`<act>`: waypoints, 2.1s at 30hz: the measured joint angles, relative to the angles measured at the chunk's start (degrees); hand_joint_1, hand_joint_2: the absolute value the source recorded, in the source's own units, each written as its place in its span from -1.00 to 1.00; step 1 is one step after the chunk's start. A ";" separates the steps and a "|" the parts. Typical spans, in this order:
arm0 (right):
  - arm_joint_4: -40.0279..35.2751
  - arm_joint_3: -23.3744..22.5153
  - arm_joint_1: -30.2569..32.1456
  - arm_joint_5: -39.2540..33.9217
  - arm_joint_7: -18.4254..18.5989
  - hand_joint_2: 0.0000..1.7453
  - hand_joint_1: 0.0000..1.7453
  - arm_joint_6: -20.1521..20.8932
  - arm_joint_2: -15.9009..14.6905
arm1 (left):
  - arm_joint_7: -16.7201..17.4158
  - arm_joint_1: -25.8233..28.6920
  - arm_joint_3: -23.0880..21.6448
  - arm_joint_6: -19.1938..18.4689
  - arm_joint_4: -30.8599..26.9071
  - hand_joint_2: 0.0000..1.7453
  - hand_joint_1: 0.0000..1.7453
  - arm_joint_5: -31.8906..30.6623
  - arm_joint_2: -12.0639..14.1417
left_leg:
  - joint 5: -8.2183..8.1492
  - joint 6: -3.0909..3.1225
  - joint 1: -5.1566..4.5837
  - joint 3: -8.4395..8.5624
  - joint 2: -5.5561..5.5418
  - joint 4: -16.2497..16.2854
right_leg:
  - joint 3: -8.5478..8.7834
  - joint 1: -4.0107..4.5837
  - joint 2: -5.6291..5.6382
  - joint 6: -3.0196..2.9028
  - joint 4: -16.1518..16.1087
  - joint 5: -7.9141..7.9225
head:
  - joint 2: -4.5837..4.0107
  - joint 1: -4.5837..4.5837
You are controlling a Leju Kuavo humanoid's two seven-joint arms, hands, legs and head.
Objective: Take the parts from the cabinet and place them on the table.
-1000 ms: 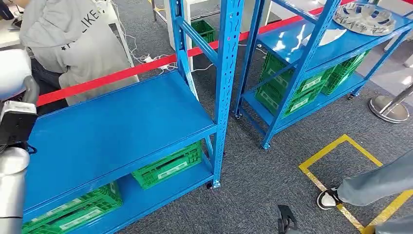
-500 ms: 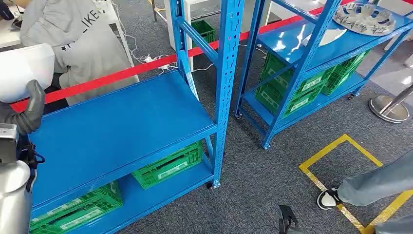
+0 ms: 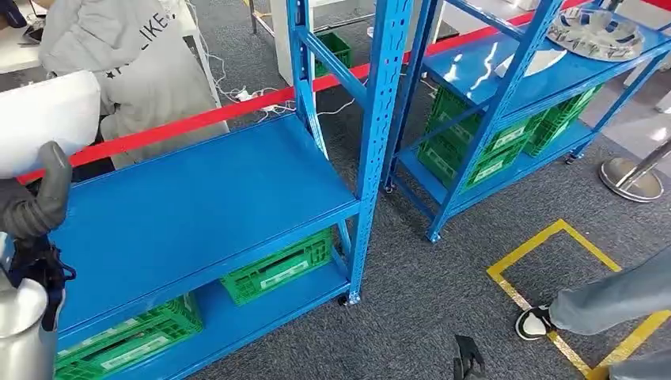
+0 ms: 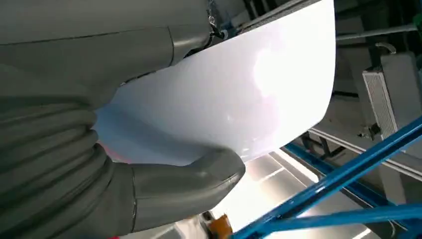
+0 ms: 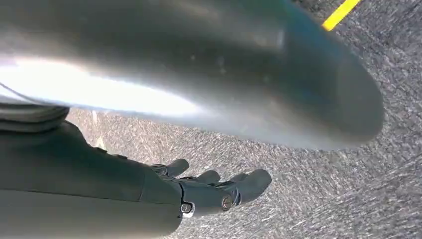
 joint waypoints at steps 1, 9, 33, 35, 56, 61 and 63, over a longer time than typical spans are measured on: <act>0.00 0.00 0.15 0.00 0.02 -1.00 -1.00 0.00 0.00 | 0.07 0.43 0.00 0.00 -0.24 1.00 1.00 0.04 0.04 | 0.05 -0.08 0.03 -0.27 -0.01 0.25 | 0.91 -0.03 -0.01 -0.06 -1.15 1.36 | 0.00 0.00; -0.02 -0.33 0.25 0.04 0.31 -1.00 -1.00 0.31 0.11 | -2.17 5.10 2.65 -1.25 -5.49 1.00 1.00 4.72 3.04 | 1.37 -2.98 0.01 -1.78 -0.26 1.41 | 8.09 0.34 0.44 -2.61 -15.60 7.32 | 0.00 -0.04; 0.00 -3.23 1.21 -2.51 0.31 -1.00 -1.00 -2.16 2.23 | -4.39 20.41 6.03 0.83 -21.01 1.00 1.00 3.58 4.52 | -0.43 -0.56 0.11 0.21 0.48 0.09 | 1.49 0.34 -0.06 -0.86 -1.96 6.58 | 0.00 -0.24; -0.02 -3.28 1.09 -2.47 0.33 -1.00 -1.00 -2.19 2.34 | -4.37 20.37 5.66 0.68 -21.44 1.00 1.00 2.71 4.20 | 0.39 -1.06 0.18 -1.64 0.45 1.29 | 8.55 0.34 -0.10 -1.04 -10.75 7.89 | 0.00 -0.24; -0.02 -3.26 1.20 0.04 -0.09 -1.00 -1.00 -1.03 2.64 | -3.72 21.60 6.25 2.58 -23.78 1.00 1.00 1.88 4.04 | -6.27 -1.15 0.55 8.53 0.28 -1.44 | 1.45 0.13 -0.64 -0.93 -17.33 16.06 | 0.00 -0.55; -0.02 -3.17 1.05 0.39 0.37 -1.00 -1.00 -1.24 2.49 | -3.82 22.54 6.58 2.86 -23.89 1.00 1.00 1.60 4.09 | -2.36 -0.17 0.21 3.79 0.46 -1.15 | -2.00 0.44 -0.38 -0.64 -0.91 2.02 | 0.00 -0.31; -0.02 -3.15 0.97 0.42 0.65 -1.00 -1.00 -1.25 2.45 | -3.87 22.88 6.73 3.01 -23.89 1.00 1.00 1.55 4.09 | -0.91 -0.44 0.21 1.23 0.49 -0.43 | 0.09 0.56 -0.37 -0.78 0.08 6.29 | 0.00 -0.31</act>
